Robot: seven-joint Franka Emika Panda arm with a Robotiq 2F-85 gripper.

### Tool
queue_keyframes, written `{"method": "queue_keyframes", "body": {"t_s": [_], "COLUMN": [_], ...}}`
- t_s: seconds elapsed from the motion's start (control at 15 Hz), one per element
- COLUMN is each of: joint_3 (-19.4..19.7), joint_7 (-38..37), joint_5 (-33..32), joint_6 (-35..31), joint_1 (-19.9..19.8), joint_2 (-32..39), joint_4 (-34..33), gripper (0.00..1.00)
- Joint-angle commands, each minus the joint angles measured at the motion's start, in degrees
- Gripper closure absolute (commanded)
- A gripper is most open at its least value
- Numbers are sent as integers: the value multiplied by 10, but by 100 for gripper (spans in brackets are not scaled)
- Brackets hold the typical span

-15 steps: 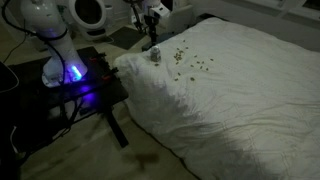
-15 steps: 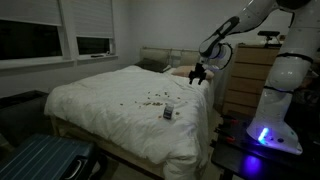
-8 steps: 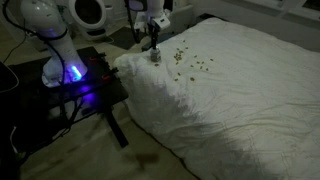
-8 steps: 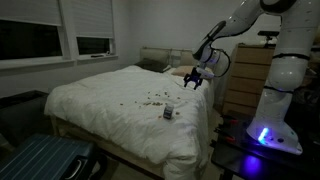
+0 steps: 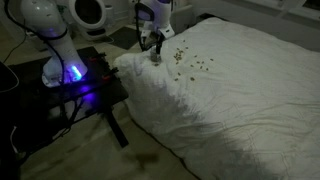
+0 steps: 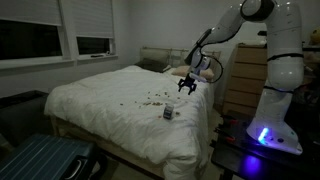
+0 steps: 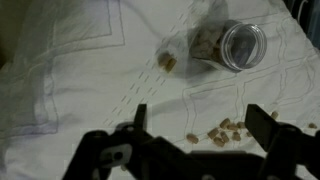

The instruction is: Pick some of the brown objects from the bed and put them in the clear bottle

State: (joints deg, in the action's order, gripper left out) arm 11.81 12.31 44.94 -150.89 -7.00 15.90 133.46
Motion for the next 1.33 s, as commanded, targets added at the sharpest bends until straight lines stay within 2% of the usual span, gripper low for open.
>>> {"method": "queue_keyframes", "body": {"t_s": [0.0, 0.33, 0.73, 0.87, 1.27], "joint_3": [-39, -69, -67, -77, -80], "joint_7": [-5, -25, -106, -91, -91], "joint_5": [8, -7, -48, -56, -60], "joint_6": [8, 7, -6, -4, -4], "joint_1": [-30, -49, -39, -51, -54], "joint_2": [55, 117, 160, 153, 155], "joint_4": [-52, -91, -112, -100, -100], "gripper": [0, 0, 0, 0, 0]}}
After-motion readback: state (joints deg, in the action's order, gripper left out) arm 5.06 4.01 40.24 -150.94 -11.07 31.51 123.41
